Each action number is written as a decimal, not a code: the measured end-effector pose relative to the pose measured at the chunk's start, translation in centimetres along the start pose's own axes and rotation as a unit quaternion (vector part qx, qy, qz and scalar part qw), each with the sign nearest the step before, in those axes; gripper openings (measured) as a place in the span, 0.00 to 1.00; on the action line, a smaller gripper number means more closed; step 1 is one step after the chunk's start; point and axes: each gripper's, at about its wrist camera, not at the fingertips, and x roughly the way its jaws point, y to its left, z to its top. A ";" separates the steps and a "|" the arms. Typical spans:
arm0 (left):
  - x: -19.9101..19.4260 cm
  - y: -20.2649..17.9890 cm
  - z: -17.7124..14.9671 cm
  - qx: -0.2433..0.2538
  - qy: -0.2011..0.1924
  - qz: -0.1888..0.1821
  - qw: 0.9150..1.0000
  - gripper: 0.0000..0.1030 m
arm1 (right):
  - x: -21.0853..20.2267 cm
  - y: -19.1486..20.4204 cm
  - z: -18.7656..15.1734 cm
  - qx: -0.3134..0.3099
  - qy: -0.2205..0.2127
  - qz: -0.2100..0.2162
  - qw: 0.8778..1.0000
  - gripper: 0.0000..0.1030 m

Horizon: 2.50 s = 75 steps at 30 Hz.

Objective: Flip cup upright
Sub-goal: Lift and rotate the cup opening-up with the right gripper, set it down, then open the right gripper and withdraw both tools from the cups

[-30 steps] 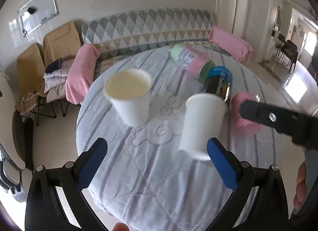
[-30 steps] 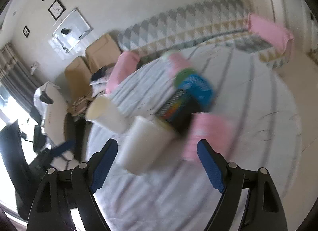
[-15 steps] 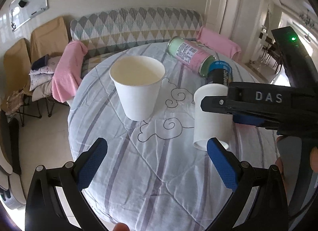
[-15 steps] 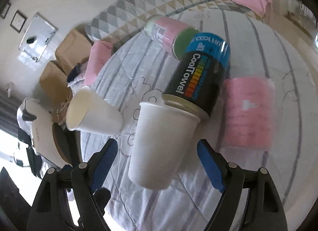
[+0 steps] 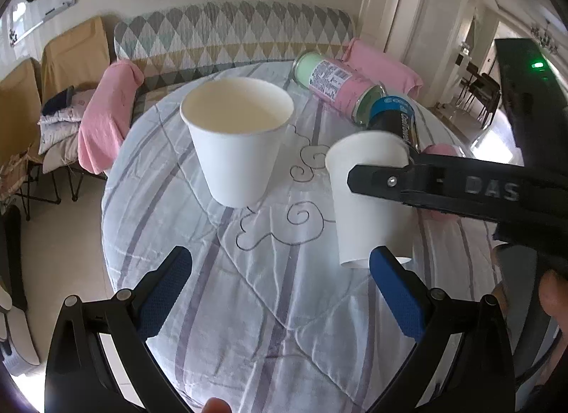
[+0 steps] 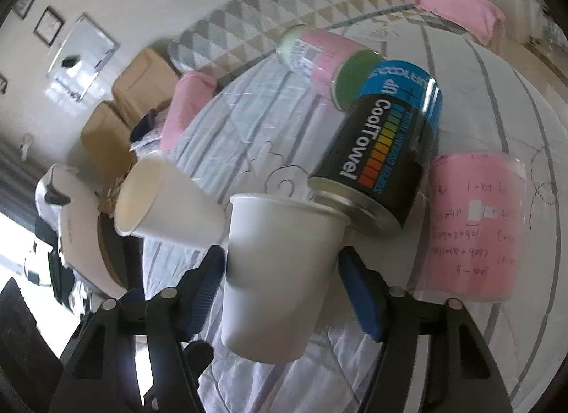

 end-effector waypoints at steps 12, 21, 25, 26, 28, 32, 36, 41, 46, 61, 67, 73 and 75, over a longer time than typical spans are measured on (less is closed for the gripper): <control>0.1 -0.6 -0.5 -0.013 0.011 0.003 1.000 0.99 | -2.2 1.1 -0.9 -0.069 -0.050 0.026 0.996 0.65; 1.4 -0.7 -1.3 -0.022 0.031 0.026 0.999 0.99 | -3.4 3.4 -3.1 -0.198 -0.125 -0.061 0.970 0.65; 1.3 -0.4 -1.7 -0.027 0.035 0.031 0.999 0.99 | -3.6 3.7 -4.7 -0.229 -0.133 -0.065 0.962 0.65; 1.3 -0.3 -1.9 -0.025 0.036 0.037 0.998 0.99 | -3.7 3.7 -4.9 -0.233 -0.136 -0.068 0.961 0.65; 1.3 -0.2 -2.2 -0.023 0.040 0.046 0.998 0.99 | -3.8 3.4 -5.3 -0.230 -0.132 -0.061 0.962 0.65; 1.3 -0.5 -2.5 -0.018 0.046 0.058 0.997 0.99 | -4.1 2.8 -5.9 -0.229 -0.128 -0.054 0.963 0.65; 0.9 -1.0 -3.0 -0.007 0.044 0.070 0.997 0.99 | -4.7 2.5 -6.7 -0.225 -0.125 -0.045 0.965 0.73; -0.2 -1.5 -3.4 -0.004 0.031 0.079 0.996 0.99 | -5.5 2.9 -7.3 -0.224 -0.126 -0.035 0.966 0.78; -2.1 -2.6 -3.6 0.003 0.008 0.086 0.996 0.99 | -7.2 3.1 -8.0 -0.229 -0.129 -0.043 0.964 0.80; -7.6 -7.1 -4.5 -0.017 -0.099 0.084 0.991 0.99 | -16.1 0.7 -8.5 -0.213 -0.225 -0.099 0.946 0.81; -8.5 -8.9 -4.9 -0.025 -0.121 0.077 0.989 0.99 | -17.6 -1.0 -8.4 -0.196 -0.241 -0.103 0.945 0.81; -9.2 -10.5 -5.1 -0.020 -0.141 0.095 0.985 0.99 | -18.4 -1.9 -8.4 -0.189 -0.249 -0.108 0.944 0.81; -9.4 -10.9 -5.2 -0.018 -0.147 0.102 0.984 1.00 | -18.7 -2.3 -8.4 -0.186 -0.253 -0.117 0.942 0.81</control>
